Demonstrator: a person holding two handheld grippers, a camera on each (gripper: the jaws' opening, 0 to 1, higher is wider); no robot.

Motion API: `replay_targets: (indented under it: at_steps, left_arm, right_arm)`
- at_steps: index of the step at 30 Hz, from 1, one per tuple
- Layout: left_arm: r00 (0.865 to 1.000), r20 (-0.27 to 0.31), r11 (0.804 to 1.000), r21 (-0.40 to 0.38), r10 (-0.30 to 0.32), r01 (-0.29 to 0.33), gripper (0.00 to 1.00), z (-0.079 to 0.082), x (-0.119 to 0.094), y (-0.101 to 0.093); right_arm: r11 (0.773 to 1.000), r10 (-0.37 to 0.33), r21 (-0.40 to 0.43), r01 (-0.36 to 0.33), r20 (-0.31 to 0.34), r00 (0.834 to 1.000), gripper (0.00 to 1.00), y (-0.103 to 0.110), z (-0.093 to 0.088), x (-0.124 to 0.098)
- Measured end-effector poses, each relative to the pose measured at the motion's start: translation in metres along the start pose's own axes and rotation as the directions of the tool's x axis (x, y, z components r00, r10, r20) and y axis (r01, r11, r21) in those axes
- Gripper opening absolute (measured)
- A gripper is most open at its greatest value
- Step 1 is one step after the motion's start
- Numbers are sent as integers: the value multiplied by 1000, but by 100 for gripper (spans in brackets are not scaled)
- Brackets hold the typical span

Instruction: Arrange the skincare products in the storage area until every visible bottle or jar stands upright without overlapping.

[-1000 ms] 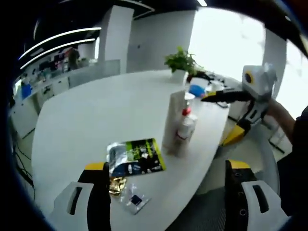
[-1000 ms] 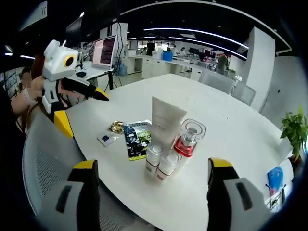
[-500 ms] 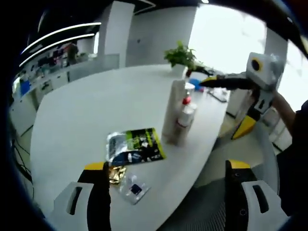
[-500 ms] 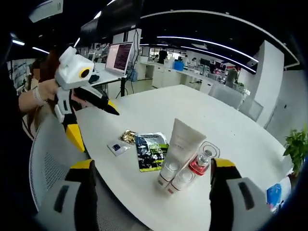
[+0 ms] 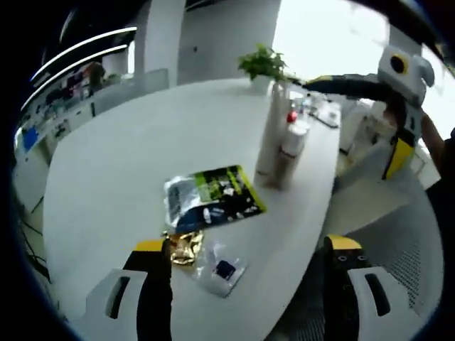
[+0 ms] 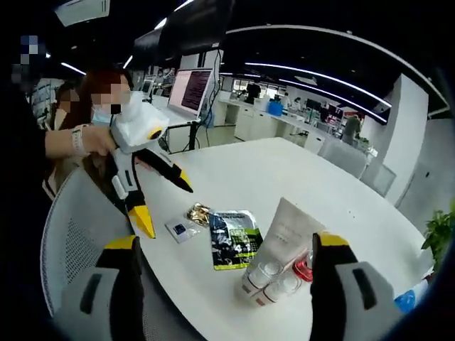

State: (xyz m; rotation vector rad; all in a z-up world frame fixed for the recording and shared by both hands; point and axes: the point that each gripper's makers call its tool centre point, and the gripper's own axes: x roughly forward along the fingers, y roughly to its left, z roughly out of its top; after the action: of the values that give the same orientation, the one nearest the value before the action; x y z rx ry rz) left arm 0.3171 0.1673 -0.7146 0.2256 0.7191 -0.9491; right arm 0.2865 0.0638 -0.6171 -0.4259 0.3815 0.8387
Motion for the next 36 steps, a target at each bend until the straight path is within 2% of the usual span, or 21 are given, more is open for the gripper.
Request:
replay_targets:
  at_steps: [3,5,6,8,10,11,12,13,16,19,20,21,23,30,33,36]
  left_arm:
    - [999,-35,999,20,42,-41,73,-10,9,18]
    - [998,-43,999,11,47,-46,66,-13,13,24]
    - [998,-48,999,-5,39,-39,63,-15,15,27]
    - [999,-42,1000,-4,29,-29,58,-15,20,31]
    - [997,-66,999,6,43,-43,56,-19,23,38]
    - [996,-73,999,13,43,-42,54,-20,25,39]
    - [996,-76,999,15,40,-39,53,-20,27,40]
    - [996,-79,999,18,34,-32,51,-20,28,40]
    - [996,-85,999,26,24,-22,48,-20,32,41]
    - [995,-94,999,27,24,-21,46,-24,36,44]
    - [995,-95,999,27,20,-18,44,-25,37,44]
    - [995,-98,1000,24,15,-13,41,-27,39,45]
    - [994,-105,1000,20,17,-15,40,-30,42,46]
    - [993,-118,997,71,28,-20,36,-35,45,46]
    - [992,-116,995,91,57,-47,33,-36,47,55]
    - [991,-115,994,99,64,-53,33,-37,47,55]
  right_arm:
    - [998,45,-49,-46,-29,999,99,10,-4,6]
    - [997,56,-42,-58,-46,997,99,12,-8,12]
    - [995,90,-39,-93,-63,994,96,16,-12,16]
    - [995,85,-37,-88,-66,994,93,15,-13,24]
    - [994,98,-46,-102,-72,993,85,17,-13,29]
    - [993,111,-39,-114,-82,990,81,18,-14,33]
    - [990,137,-30,-140,-85,987,80,22,-14,36]
    - [990,138,-23,-141,-81,987,81,22,-14,40]
    - [989,135,-42,-141,-111,985,72,22,-19,47]
    - [990,118,-61,-127,-135,984,71,18,-24,54]
    - [990,113,-70,-126,-169,979,67,17,-28,54]
    - [989,116,-75,-130,-171,978,63,17,-28,57]
    - [989,114,-70,-128,-169,979,59,16,-28,61]
    - [986,136,-64,-155,-236,962,48,22,-42,77]
    - [981,90,-138,-139,-312,946,43,18,-54,85]
    - [988,66,-113,-106,-312,948,34,16,-55,94]
